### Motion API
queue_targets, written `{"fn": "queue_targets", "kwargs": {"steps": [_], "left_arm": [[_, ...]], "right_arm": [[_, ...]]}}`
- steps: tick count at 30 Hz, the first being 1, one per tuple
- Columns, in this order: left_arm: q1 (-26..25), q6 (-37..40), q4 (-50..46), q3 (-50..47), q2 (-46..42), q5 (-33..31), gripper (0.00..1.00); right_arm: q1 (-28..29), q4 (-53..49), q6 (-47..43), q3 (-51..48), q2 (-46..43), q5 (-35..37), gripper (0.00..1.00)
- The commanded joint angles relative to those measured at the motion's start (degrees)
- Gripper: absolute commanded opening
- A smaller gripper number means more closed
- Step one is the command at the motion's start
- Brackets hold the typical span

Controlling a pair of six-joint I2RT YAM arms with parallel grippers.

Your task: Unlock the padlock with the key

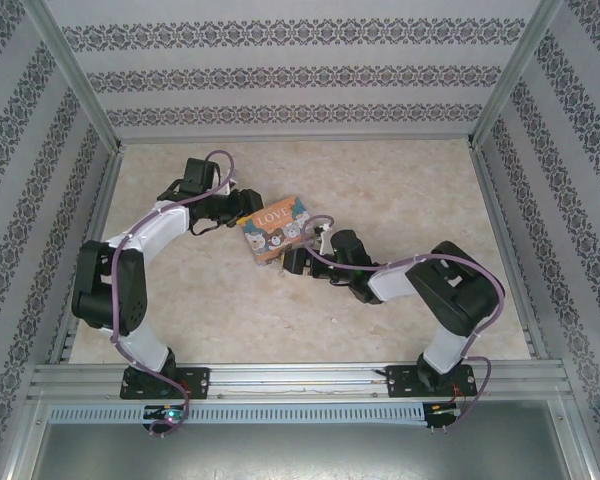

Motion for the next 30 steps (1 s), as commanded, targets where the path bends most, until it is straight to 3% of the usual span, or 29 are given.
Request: {"fn": "queue_targets", "kwargs": {"steps": [1,5,10,17,30], "left_arm": [[-0.37,0.33,-0.47,2.06,1.34,5.26,0.54],[-0.69,-2.15,3.27,1.3,3.32,9.11,0.53],[-1.08,-0.99,2.05,1.87,4.64,9.27,0.53],[-1.06,3.44,-3.72,3.34,7.08,7.65,0.53],[-1.18,5.17,-5.91,2.4,7.09,5.17,0.52]], "right_arm": [[0.47,4.83,0.74,2.15,2.21,-0.12,0.86],[0.3,6.22,0.14,4.11,5.02,-1.96,0.84],[0.24,7.54,0.51,5.78,7.49,-2.63,0.83],[0.2,10.82,1.26,5.27,8.81,-3.53,0.8],[0.22,13.19,2.22,4.56,9.61,-5.42,0.7]]}}
